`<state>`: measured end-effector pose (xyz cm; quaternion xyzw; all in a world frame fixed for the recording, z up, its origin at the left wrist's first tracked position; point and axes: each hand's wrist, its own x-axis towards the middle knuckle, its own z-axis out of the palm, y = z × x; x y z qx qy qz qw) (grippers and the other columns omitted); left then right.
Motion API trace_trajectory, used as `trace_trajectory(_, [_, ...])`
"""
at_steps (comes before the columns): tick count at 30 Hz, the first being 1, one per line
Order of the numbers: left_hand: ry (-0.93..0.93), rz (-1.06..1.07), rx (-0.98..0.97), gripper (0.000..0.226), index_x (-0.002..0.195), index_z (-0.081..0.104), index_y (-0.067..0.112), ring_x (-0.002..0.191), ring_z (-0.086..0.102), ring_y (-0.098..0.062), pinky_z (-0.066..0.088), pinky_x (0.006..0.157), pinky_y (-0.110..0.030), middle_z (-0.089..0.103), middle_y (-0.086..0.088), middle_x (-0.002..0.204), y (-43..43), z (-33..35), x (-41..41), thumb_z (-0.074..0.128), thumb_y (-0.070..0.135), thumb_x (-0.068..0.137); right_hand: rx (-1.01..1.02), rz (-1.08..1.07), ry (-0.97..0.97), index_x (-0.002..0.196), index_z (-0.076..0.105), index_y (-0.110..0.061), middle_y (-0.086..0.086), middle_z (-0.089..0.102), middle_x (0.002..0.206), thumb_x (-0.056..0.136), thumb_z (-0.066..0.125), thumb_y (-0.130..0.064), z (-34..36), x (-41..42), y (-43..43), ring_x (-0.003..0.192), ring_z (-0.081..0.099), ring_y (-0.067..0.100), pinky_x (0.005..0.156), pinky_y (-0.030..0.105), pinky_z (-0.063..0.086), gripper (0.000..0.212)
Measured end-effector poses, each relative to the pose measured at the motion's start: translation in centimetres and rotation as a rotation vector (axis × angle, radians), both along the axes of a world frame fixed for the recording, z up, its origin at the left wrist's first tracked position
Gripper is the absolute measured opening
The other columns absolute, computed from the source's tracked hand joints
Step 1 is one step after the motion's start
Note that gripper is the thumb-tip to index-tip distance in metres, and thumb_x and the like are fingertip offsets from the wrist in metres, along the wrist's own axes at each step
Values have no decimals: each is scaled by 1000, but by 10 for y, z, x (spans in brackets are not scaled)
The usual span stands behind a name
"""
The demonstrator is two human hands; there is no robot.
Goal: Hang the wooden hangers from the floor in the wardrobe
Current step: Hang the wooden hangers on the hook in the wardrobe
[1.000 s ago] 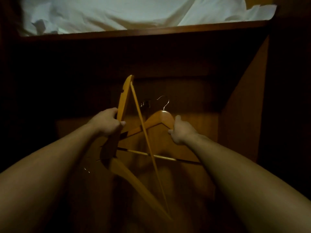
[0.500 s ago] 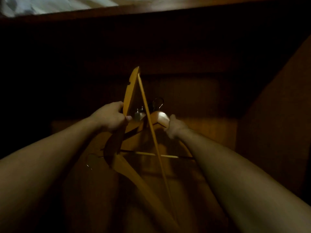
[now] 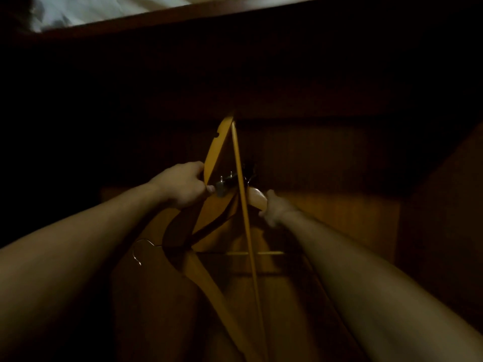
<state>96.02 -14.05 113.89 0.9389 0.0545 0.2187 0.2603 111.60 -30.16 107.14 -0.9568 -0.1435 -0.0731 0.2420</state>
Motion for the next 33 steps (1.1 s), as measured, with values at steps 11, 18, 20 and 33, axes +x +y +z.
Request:
trace_trajectory(11, [-25, 20, 66, 35, 132, 50, 16, 63, 54, -13, 42, 54, -26, 60, -4, 84, 4, -3, -23, 57, 24, 98, -34, 5, -2, 151, 27, -18, 12, 56, 130, 98, 61, -23, 6, -28, -5, 111, 61, 28, 91, 39, 55, 64])
trace_trajectory(18, [-67, 64, 248, 39, 134, 50, 16, 88, 61, -18, 50, 77, -34, 63, -4, 103, -6, 5, -48, 58, 27, 97, 352, 158, -119, 139, 46, -19, 3, 59, 128, 104, 35, -53, 42, -89, -9, 105, 57, 18, 78, 32, 44, 51])
trace_trajectory(20, [-69, 72, 318, 40, 135, 49, 19, 93, 60, -17, 50, 79, -34, 63, -4, 111, -10, 6, -55, 58, 29, 97, 559, 207, -158, 128, 53, -22, 0, 60, 116, 103, 29, -58, 53, -110, -9, 101, 58, 15, 73, 30, 43, 50])
trace_trajectory(33, [-47, 23, 1101, 21, 114, 59, 22, 76, 52, -16, 47, 74, -35, 52, 4, 84, -51, -19, -83, 52, 32, 98, -338, 72, -751, 114, 62, -25, 2, 61, 98, 102, 19, -60, 43, -200, -33, 100, 62, 24, 84, 41, 47, 57])
